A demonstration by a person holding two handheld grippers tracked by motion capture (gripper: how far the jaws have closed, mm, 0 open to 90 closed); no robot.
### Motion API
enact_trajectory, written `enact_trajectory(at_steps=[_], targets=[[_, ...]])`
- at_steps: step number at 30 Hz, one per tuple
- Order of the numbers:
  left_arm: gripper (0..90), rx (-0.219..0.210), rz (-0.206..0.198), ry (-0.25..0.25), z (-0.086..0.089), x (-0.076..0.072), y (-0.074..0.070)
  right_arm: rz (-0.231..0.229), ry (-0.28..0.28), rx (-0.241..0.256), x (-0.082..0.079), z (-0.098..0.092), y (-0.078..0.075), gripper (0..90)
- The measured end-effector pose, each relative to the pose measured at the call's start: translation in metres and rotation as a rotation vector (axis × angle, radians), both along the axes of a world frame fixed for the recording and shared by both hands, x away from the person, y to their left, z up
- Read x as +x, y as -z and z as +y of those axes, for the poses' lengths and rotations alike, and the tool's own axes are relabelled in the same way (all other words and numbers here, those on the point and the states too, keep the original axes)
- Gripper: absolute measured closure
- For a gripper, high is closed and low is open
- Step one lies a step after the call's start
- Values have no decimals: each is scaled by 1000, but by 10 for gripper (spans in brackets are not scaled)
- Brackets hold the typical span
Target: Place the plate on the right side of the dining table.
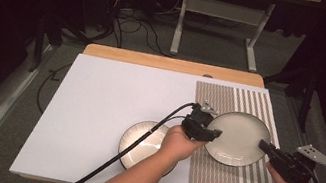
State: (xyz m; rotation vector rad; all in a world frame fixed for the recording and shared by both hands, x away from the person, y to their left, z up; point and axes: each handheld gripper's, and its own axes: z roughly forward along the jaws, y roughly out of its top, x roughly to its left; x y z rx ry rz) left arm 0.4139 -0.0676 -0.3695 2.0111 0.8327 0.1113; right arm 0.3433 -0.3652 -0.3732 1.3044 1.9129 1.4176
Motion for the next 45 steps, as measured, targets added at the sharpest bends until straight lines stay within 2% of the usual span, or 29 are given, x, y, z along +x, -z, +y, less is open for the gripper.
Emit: enact_trajectory(at_steps=[4, 13, 29, 36, 38, 39, 41, 42, 43, 45], targets=[[651, -9, 24, -9, -5, 4, 6, 7, 9, -1, 1, -3, 3, 870], [650, 6, 34, -9, -14, 6, 12, 26, 32, 4, 3, -11, 9, 868], [644, 21, 56, -22, -19, 8, 20, 41, 36, -9, 6, -14, 16, 869], [631, 51, 54, -30, -22, 10, 19, 48, 36, -2, 7, -16, 18, 871], [624, 66, 34, -40, -24, 9, 19, 46, 33, -3, 7, -17, 19, 872], [621, 68, 37, -40, -24, 8, 19, 43, 29, -4, 7, -17, 19, 872], [616, 97, -22, -55, -24, 5, 17, 38, 23, -6, 7, -17, 20, 872], [594, 91, -41, -58, -24, 3, 16, 40, 28, -7, 7, -17, 20, 871], [567, 91, -41, -58, -24, 3, 16, 40, 28, -7, 7, -17, 20, 871], [557, 64, -53, -51, -16, 0, 10, 50, 35, -1, 9, -19, 22, 869]])
